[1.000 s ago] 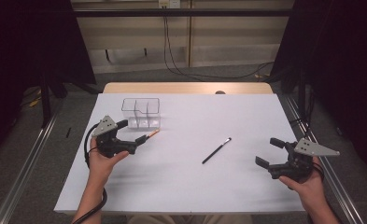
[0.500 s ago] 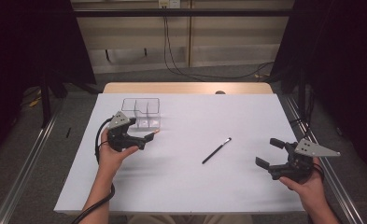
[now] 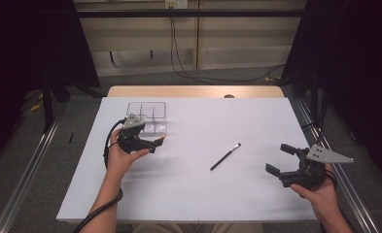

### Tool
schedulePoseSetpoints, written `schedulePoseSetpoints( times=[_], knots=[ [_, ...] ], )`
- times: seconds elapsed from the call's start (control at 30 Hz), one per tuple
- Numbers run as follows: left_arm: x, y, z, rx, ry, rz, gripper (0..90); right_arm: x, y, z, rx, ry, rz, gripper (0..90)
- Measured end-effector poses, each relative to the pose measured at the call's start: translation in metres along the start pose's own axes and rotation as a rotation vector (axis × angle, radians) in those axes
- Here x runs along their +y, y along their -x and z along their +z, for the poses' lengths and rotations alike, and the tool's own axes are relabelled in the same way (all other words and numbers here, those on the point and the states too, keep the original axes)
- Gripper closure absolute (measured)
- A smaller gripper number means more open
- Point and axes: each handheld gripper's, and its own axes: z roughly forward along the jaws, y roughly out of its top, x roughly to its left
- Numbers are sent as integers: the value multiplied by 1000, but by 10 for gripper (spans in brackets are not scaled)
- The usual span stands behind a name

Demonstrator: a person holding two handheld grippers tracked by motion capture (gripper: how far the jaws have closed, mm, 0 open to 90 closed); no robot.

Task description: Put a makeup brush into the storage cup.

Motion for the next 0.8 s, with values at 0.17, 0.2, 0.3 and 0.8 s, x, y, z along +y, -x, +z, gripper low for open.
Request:
schedulePoseSetpoints(
  times=[0.17, 0.2, 0.3, 0.8],
  knots=[
    [1, -1, 6, 8, -74, -1, 43, 0, 0, 1, 4, -4, -3, 22],
    [2, -2, 7, 11, -90, 0, 45, 0, 0, 1, 4, -4, -3, 22],
    [2, -4, 9, 18, -122, -2, 79, 0, 0, 1, 5, -5, -3, 22],
    [8, -8, 18, 34, -340, -20, 208, -1, 0, 1, 7, -9, -8, 23]
  ],
)
